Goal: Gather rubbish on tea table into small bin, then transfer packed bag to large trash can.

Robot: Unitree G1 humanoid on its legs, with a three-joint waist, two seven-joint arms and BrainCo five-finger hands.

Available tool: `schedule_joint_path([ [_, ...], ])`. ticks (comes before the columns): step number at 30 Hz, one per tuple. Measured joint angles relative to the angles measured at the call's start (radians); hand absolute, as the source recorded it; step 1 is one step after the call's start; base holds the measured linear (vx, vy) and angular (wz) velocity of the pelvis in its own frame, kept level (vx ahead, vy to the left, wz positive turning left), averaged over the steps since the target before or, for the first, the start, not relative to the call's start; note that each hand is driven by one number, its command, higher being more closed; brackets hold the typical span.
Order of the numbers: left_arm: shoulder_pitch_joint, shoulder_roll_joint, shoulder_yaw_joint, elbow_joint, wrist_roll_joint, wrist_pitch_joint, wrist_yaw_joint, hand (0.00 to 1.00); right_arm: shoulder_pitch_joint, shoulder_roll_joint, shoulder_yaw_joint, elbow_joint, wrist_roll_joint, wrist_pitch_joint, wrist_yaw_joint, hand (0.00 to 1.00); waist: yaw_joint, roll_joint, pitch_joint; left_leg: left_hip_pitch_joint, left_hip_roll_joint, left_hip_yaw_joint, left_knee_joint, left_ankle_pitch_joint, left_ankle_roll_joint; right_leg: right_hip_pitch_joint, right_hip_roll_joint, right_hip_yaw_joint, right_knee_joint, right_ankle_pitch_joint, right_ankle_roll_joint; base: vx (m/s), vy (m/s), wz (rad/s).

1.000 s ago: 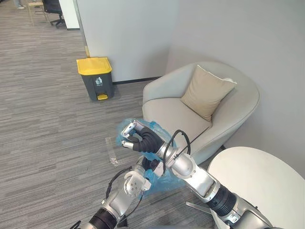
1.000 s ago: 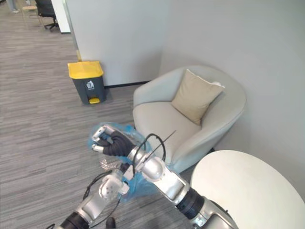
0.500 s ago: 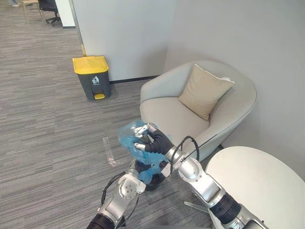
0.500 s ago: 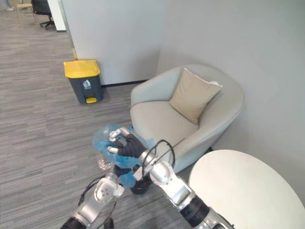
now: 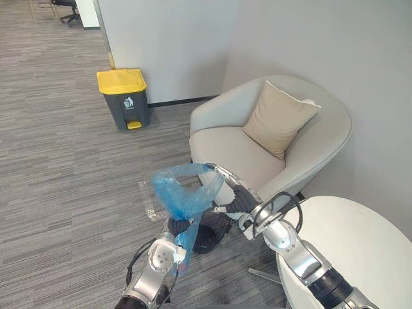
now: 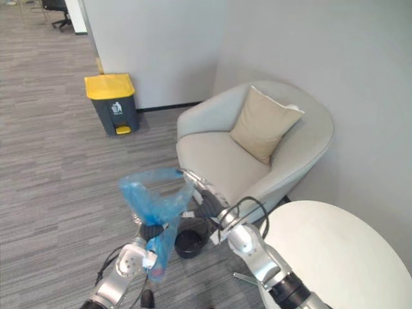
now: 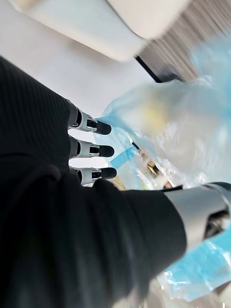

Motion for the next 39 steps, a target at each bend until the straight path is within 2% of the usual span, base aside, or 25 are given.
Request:
schedule_joint_path([
  [4, 0.04, -0.005, 0.052, 0.006, -0.02, 0.007, 0.001, 1.0, 0.103, 0.019, -0.09, 0.002, -0.017, 0.002, -0.019, 0.0, -0.001, 0.007, 0.005, 0.0, 0.0, -0.001, 0.0, 0.0, 0.0, 0.001, 0.0, -0.003, 0.0, 0.0, 0.0, 0.0, 0.0, 0.0],
  [5, 0.05, -0.005, 0.072, 0.018, -0.023, 0.007, 0.001, 1.0, 0.13, 0.045, -0.115, 0.017, -0.007, 0.002, -0.019, 0.0, -0.001, 0.011, 0.007, 0.001, -0.001, -0.003, 0.0, -0.001, -0.001, 0.002, 0.0, -0.005, 0.0, -0.001, -0.001, 0.0, 0.0, 0.06],
  [7, 0.071, -0.014, 0.122, 0.064, -0.057, 0.008, -0.001, 1.0, 0.17, 0.138, -0.172, 0.113, 0.022, 0.01, -0.015, 0.0, -0.011, 0.018, 0.012, 0.002, -0.002, -0.012, 0.0, -0.001, -0.001, 0.005, 0.0, -0.011, 0.002, -0.007, -0.001, 0.0, 0.0, 0.09],
  [10, 0.106, -0.029, 0.181, 0.125, -0.102, 0.009, -0.004, 1.0, 0.216, 0.231, -0.212, 0.253, 0.087, 0.036, 0.013, 0.0, -0.01, 0.021, 0.014, 0.003, -0.006, -0.015, 0.0, -0.013, -0.01, 0.006, -0.004, -0.016, 0.003, -0.017, 0.003, 0.0, 0.0, 0.05],
  [12, 0.114, -0.037, 0.203, 0.151, -0.114, 0.009, -0.005, 1.0, 0.224, 0.251, -0.221, 0.294, 0.099, 0.041, 0.022, 0.0, -0.01, 0.024, 0.016, 0.003, -0.008, -0.015, 0.0, -0.015, -0.011, 0.007, -0.007, -0.017, 0.003, -0.021, 0.008, 0.01, 0.004, 0.02],
  [16, 0.141, -0.051, 0.279, 0.279, -0.177, 0.02, -0.03, 1.0, 0.237, 0.324, -0.306, 0.506, 0.152, 0.075, 0.051, 0.0, -0.01, 0.039, 0.026, 0.024, -0.025, -0.019, 0.0, -0.031, 0.001, 0.032, -0.022, -0.026, 0.003, -0.034, 0.018, 0.05, 0.018, 0.07],
  [25, 0.153, -0.058, 0.318, 0.425, -0.178, 0.029, -0.053, 1.0, 0.222, 0.353, -0.41, 0.738, 0.172, 0.093, 0.04, 0.0, -0.004, 0.046, 0.033, 0.046, -0.048, -0.015, 0.0, -0.04, 0.009, 0.058, -0.043, -0.028, 0.002, -0.038, 0.021, 0.07, 0.007, 0.01],
  [30, 0.13, -0.065, 0.318, 0.503, -0.187, 0.029, -0.065, 1.0, 0.162, 0.354, -0.435, 0.873, 0.181, 0.112, 0.011, 0.0, 0.0, 0.054, 0.07, 0.071, -0.046, 0.016, 0.0, -0.049, 0.008, 0.065, -0.043, 0.007, 0.005, -0.037, 0.021, 0.0, 0.007, -0.16],
  [35, 0.103, -0.083, 0.35, 0.543, -0.197, 0.028, -0.064, 1.0, 0.136, 0.351, -0.45, 0.912, 0.181, 0.13, -0.016, 0.0, 0.001, 0.062, 0.099, 0.071, -0.044, 0.069, 0.0, -0.051, 0.01, 0.019, -0.043, 0.065, 0.037, -0.035, 0.024, -0.03, 0.028, -0.35],
  [39, 0.059, -0.082, 0.355, 0.559, -0.198, 0.028, -0.061, 1.0, 0.099, 0.36, -0.447, 0.911, 0.179, 0.149, -0.034, 0.0, 0.006, 0.052, 0.136, 0.055, -0.037, 0.13, 0.008, -0.048, 0.02, -0.057, -0.042, 0.1, 0.106, -0.019, 0.035, -0.04, 0.032, -0.41],
])
